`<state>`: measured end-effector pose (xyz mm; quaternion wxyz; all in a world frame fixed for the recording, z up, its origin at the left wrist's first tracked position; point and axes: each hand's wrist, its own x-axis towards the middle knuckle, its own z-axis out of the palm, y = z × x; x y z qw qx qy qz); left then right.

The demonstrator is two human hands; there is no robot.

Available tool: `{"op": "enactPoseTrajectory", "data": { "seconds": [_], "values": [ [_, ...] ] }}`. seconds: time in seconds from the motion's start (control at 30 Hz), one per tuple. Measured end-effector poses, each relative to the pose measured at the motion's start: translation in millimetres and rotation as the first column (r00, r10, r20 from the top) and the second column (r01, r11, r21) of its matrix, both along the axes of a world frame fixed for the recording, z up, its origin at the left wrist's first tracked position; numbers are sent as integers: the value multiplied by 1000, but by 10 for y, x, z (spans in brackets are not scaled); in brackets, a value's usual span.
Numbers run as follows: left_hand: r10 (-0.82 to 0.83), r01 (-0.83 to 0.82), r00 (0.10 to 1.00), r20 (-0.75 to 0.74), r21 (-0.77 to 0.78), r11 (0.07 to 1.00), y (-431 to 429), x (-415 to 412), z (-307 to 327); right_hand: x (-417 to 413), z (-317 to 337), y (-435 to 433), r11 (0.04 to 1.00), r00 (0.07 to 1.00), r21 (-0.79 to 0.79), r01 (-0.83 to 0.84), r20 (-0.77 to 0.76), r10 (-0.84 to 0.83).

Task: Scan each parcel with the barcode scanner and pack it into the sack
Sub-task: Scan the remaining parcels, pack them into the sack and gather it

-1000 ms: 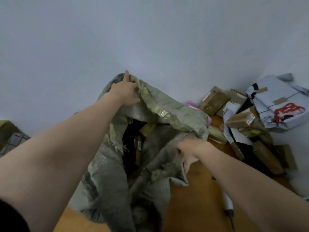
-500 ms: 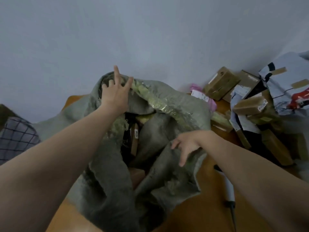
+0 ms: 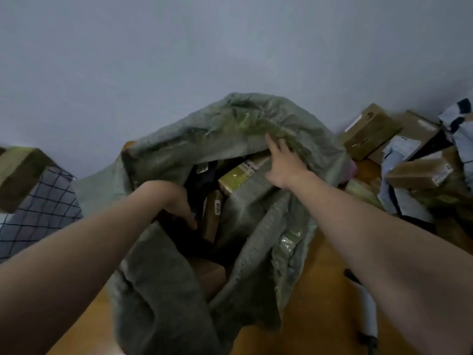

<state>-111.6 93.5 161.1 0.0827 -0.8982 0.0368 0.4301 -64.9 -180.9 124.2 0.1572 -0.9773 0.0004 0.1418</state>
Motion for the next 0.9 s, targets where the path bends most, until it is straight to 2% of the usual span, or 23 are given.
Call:
{"op": "enactPoseTrajectory", "data": {
  "seconds": [0.07,0.17,0.2,0.27,0.33,0.37,0.4,0.43,0.47,0.5,0.53,0.63,0.7,0.8,0.87,0.9],
  "values": [
    [68,-71,996,52,69,995,152,22,79,128,90,-71,997,997,-13,76,27,-75],
    [94,-98,951,296,-2,995,413,146,230,309,235,-133,992,994,-65,105,43,-103],
    [88,-83,942,324,-28,996,469,184,299,352,292,-133,995,997,-73,69,29,-67],
    [19,-6,964,264,-48,999,449,195,418,385,386,-104,997,999,-72,-41,-2,41],
    [-123,133,971,206,-35,990,265,132,493,338,449,-24,988,989,-36,-147,1,147],
    [-233,249,935,266,-27,968,144,76,525,282,453,36,983,983,-10,-182,2,182],
    [-350,382,848,399,0,924,28,36,542,207,437,103,977,978,13,-211,0,211],
    [-432,488,723,539,44,872,-74,34,547,120,404,170,972,973,34,-232,-1,232],
    [-474,548,611,634,92,831,-150,71,542,12,355,231,967,968,55,-250,0,250],
    [-494,567,545,678,136,813,-202,129,535,-105,288,282,960,963,80,-269,-4,271],
    [-507,559,525,683,172,811,-219,221,501,-242,224,333,953,957,103,-286,-22,289],
    [-587,523,572,573,297,799,-136,550,300,-726,4,432,939,934,124,-320,-126,334],
    [-619,502,597,511,364,785,-22,708,122,-1062,-122,441,930,930,148,-335,-106,352],
    [-598,451,607,524,392,802,124,827,-128,-1461,-193,391,910,957,338,-240,-76,280],
    [-577,424,612,541,392,816,205,835,-250,-1664,-225,403,857,931,459,-234,-147,333],
    [-565,411,617,547,388,825,243,825,-293,-1742,-234,449,843,911,463,-274,-158,382]
  ]
}}
